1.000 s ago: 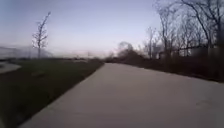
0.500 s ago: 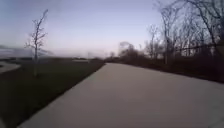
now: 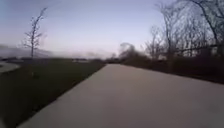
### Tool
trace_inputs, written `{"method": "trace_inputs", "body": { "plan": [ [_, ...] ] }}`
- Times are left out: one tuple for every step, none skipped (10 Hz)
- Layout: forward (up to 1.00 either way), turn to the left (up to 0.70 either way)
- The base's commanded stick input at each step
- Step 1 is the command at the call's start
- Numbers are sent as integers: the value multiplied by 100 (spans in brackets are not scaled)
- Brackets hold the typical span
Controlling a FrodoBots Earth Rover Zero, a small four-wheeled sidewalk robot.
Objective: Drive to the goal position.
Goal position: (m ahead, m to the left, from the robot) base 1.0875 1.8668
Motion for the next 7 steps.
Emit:
{"method": "trace_inputs", "body": {
  "plan": [
    [85, -31],
    [87, -2],
    [87, 0],
    [87, 0],
    [87, 0],
    [87, 0],
    [87, 0]
  ]
}}
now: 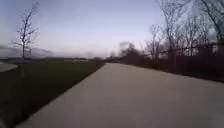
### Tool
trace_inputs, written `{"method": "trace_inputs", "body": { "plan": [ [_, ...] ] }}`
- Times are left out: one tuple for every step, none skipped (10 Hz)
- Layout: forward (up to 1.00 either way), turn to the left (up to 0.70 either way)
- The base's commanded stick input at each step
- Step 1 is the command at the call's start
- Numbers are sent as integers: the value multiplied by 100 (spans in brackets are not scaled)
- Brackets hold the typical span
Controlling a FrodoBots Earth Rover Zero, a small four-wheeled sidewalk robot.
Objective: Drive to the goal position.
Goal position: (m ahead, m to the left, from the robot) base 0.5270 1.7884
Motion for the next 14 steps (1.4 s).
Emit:
{"method": "trace_inputs", "body": {
  "plan": [
    [87, 0],
    [88, 0],
    [89, 0],
    [90, 0],
    [89, 0],
    [89, 0],
    [90, 0],
    [90, 0],
    [90, 0],
    [90, 0],
    [87, 0],
    [75, 0],
    [39, 0],
    [5, 0]
  ]
}}
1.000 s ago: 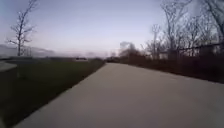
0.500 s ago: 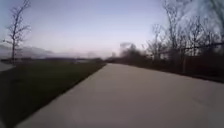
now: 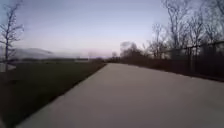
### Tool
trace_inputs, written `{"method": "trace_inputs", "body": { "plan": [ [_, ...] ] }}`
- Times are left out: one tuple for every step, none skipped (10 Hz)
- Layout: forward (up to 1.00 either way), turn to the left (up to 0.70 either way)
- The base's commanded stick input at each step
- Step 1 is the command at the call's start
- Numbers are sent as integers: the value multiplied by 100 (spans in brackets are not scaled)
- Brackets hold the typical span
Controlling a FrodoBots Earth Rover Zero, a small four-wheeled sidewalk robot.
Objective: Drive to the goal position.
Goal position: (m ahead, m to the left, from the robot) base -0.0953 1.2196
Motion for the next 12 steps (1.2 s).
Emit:
{"method": "trace_inputs", "body": {
  "plan": [
    [3, 0],
    [1, 0],
    [5, 0],
    [5, 0],
    [5, 0],
    [5, 0],
    [2, 0],
    [2, 0],
    [3, 0],
    [0, 0],
    [3, 0],
    [1, 0]
  ]
}}
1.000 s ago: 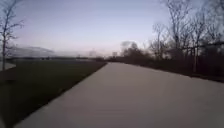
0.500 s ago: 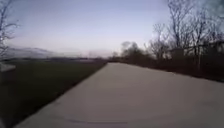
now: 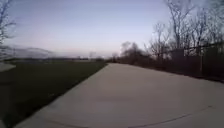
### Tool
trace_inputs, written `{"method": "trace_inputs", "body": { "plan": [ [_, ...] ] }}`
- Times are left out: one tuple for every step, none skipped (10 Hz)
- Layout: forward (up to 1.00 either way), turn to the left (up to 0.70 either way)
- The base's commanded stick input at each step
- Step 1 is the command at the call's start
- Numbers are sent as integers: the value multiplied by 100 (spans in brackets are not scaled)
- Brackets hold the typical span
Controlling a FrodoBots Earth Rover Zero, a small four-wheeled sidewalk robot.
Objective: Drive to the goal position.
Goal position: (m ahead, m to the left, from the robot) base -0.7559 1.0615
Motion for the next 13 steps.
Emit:
{"method": "trace_inputs", "body": {
  "plan": [
    [4, 0],
    [2, 0],
    [4, 0],
    [5, 0],
    [5, 0],
    [5, 0],
    [3, 0],
    [0, 0],
    [5, 0],
    [1, 0],
    [4, 0],
    [5, 0],
    [1, 0]
  ]
}}
